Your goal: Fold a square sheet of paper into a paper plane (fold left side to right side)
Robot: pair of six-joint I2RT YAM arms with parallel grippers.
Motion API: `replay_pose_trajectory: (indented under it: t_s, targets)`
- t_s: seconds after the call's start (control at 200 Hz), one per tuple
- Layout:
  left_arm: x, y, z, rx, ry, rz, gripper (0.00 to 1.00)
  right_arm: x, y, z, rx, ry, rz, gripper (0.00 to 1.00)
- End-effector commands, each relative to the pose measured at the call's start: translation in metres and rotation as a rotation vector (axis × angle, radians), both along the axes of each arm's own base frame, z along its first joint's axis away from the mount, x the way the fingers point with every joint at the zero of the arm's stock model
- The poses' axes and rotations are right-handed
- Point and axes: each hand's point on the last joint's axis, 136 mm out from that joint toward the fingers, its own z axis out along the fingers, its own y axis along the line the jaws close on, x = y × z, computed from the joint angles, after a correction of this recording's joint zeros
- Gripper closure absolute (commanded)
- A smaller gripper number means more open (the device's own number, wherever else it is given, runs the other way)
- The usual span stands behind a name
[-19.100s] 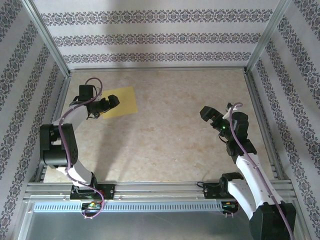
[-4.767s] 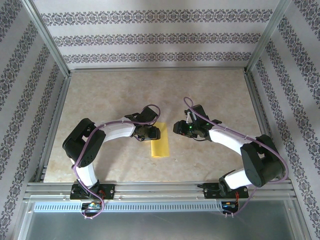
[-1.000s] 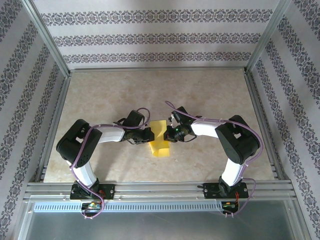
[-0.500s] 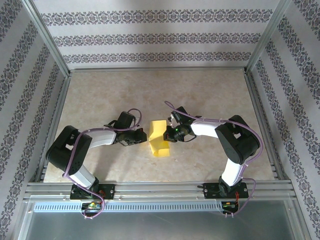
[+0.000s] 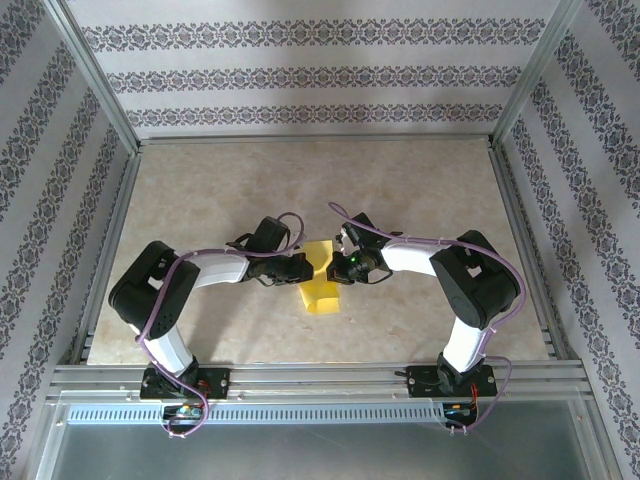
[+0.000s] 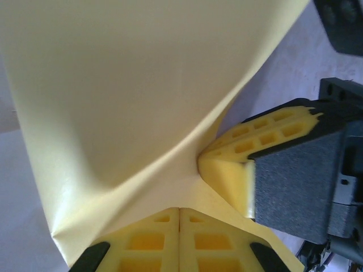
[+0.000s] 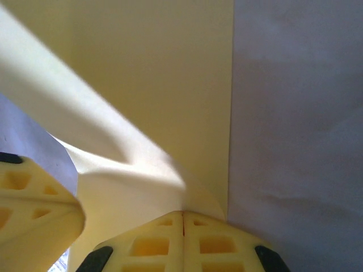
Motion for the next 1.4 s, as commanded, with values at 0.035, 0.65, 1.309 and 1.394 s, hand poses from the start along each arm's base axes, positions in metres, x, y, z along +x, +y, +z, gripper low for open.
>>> replay_pose_trajectory:
  t_s: [0.035,0.65,1.309,1.394]
  targets:
    - [-0.002,-0.004,-0.008,0.021,-0.002,-0.041,0.93,-0.023,-0.033,-0.042,-0.199,0.088,-0.024,1.0]
    - [-0.013,0.013,-0.04,0.138,0.086,-0.023,0.93,-0.003,0.0,0.001,-0.019,-0.028,-0.018,1.0]
    - [-0.011,0.013,-0.039,0.146,0.074,-0.025,0.93,0.038,0.054,0.024,0.163,-0.132,-0.017,1.0]
    - [-0.011,0.013,-0.039,0.142,0.075,-0.025,0.93,0.037,0.049,0.012,0.131,-0.109,-0.028,1.0]
